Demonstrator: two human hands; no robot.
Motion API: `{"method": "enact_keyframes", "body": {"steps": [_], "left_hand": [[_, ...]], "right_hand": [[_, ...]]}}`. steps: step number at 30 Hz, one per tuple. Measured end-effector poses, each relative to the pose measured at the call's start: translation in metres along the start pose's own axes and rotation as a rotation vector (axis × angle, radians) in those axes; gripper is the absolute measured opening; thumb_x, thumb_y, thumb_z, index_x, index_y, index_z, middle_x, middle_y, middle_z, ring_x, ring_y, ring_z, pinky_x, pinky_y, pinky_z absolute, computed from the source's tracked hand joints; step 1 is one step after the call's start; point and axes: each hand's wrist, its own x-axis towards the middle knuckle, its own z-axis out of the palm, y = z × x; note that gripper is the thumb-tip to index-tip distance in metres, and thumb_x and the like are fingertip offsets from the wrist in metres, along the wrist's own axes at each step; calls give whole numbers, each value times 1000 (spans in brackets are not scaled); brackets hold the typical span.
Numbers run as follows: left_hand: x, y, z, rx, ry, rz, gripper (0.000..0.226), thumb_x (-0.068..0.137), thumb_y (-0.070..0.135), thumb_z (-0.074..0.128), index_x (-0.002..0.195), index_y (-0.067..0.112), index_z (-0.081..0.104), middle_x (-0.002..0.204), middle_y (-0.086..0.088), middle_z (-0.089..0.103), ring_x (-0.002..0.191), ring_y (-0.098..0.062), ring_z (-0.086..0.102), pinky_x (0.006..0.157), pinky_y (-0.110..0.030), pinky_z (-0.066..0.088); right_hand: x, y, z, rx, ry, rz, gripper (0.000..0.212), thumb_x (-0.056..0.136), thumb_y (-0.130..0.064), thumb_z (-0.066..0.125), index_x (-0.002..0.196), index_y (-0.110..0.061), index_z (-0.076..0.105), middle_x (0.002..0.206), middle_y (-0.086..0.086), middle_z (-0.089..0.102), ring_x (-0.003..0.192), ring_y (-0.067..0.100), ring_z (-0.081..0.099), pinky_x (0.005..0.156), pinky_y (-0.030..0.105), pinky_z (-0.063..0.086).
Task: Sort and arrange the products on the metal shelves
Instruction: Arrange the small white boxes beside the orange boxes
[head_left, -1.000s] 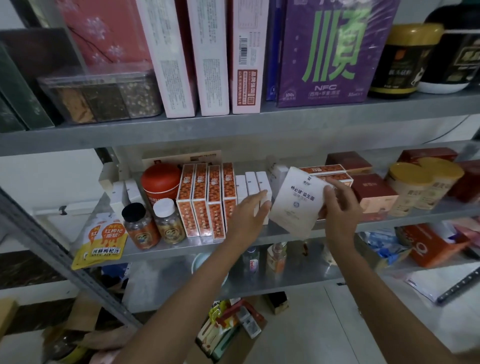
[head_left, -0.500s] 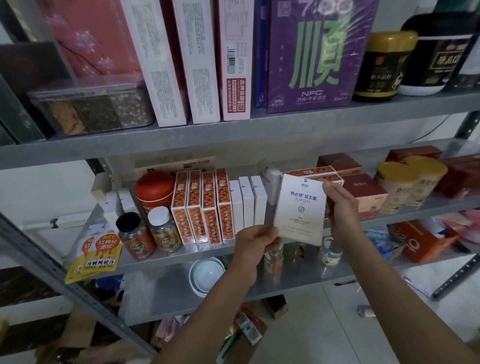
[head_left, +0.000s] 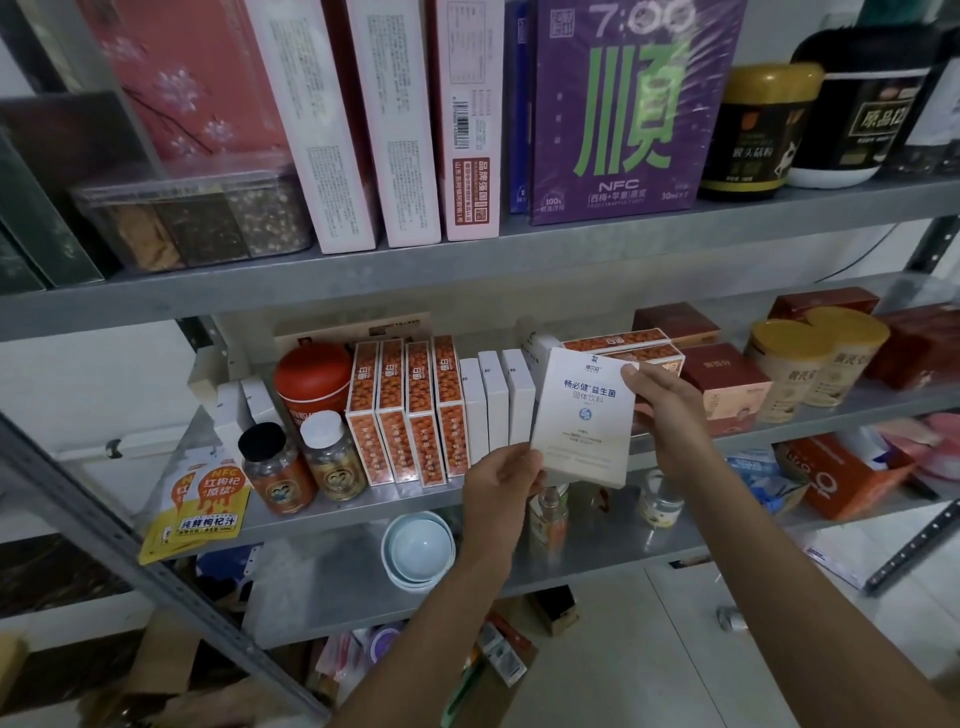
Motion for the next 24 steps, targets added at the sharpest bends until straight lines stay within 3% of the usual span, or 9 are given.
{"method": "enact_keyframes", "body": {"steps": [4, 10, 14, 18, 20, 24], "left_hand": [[-9, -4, 10, 226, 124, 239, 39, 91, 20, 68, 128, 19, 56, 129, 5, 55, 116, -12, 56, 88, -18, 51], [-20, -5, 26, 365, 61, 285, 100, 72, 33, 85, 147, 24, 20, 139, 8, 30, 126, -3, 25, 105, -28, 35], [-16, -3, 28, 426, 123, 271, 103, 69, 41, 86, 146, 23, 20, 141, 2, 31, 126, -6, 27, 98, -21, 32], [-15, -2, 22, 474, 152, 269, 99, 66, 47, 86, 142, 25, 26, 133, 5, 36, 116, -1, 27, 94, -21, 34], [-14, -3, 20, 452, 144, 271, 94, 66, 46, 86, 139, 25, 29, 127, 6, 38, 114, -2, 31, 95, -22, 39], [-13, -3, 17, 372, 92, 224, 86, 67, 44, 85, 134, 24, 35, 123, 6, 43, 115, -8, 42, 91, -21, 45]], "right_hand": [[-4, 1, 8, 70, 71, -19, 6, 90, -17, 69, 96, -17, 68, 82, -7, 76, 66, 7, 72, 46, 16, 49], [-11, 5, 21, 103, 164, -26, 13, 88, -17, 70, 100, -10, 69, 81, -4, 76, 70, 13, 72, 57, 23, 54], [-17, 5, 26, 120, 157, -14, 13, 89, -18, 70, 101, -12, 68, 88, -2, 76, 68, 10, 72, 50, 18, 51], [-20, 0, 26, 90, 105, 11, 27, 90, -23, 68, 113, -10, 65, 100, 2, 75, 83, 16, 71, 52, 17, 50], [-22, -2, 26, 97, 25, 40, 32, 93, -27, 65, 118, -7, 61, 109, 8, 73, 88, 19, 69, 63, 23, 52], [-25, -3, 26, 200, -197, 139, 44, 98, -38, 51, 132, -10, 55, 125, 12, 66, 112, 29, 63, 101, 46, 45]]}}
